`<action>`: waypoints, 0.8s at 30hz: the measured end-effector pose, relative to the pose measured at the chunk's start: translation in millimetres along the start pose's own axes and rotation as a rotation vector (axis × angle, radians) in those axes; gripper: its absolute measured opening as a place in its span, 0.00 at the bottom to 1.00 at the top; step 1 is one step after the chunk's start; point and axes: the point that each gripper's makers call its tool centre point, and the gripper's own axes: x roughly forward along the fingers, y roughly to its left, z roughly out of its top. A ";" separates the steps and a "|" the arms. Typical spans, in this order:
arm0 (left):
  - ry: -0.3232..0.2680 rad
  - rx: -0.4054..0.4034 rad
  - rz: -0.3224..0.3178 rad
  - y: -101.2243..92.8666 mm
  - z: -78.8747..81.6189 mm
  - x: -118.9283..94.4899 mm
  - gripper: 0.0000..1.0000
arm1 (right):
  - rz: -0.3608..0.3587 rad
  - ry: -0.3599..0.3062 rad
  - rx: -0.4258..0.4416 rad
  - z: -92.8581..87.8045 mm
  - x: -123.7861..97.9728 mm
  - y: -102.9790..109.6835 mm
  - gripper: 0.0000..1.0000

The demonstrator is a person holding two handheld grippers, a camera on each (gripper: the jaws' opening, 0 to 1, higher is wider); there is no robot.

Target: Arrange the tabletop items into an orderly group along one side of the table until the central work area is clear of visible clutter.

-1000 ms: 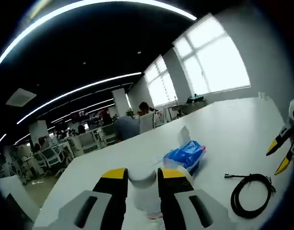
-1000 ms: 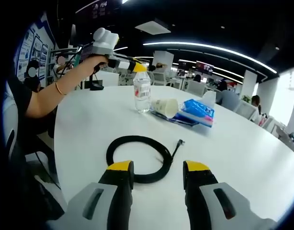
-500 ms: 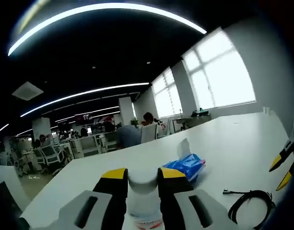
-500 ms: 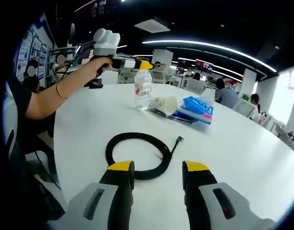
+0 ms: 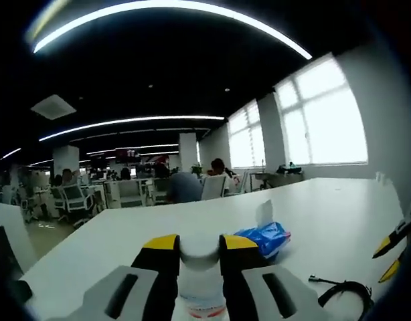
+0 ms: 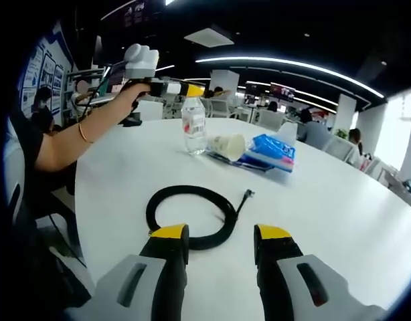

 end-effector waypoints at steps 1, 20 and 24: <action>0.000 -0.008 0.003 2.6 0.3 -1.2 0.21 | 0.000 -0.002 0.001 0.2 0.1 0.0 0.37; 0.121 0.033 0.067 19.4 -1.4 -5.8 0.22 | 0.006 -0.008 -0.004 3.0 -0.2 7.1 0.37; 0.111 0.096 0.078 14.2 -0.3 -7.1 0.22 | 0.006 -0.009 -0.006 4.0 -0.7 7.8 0.37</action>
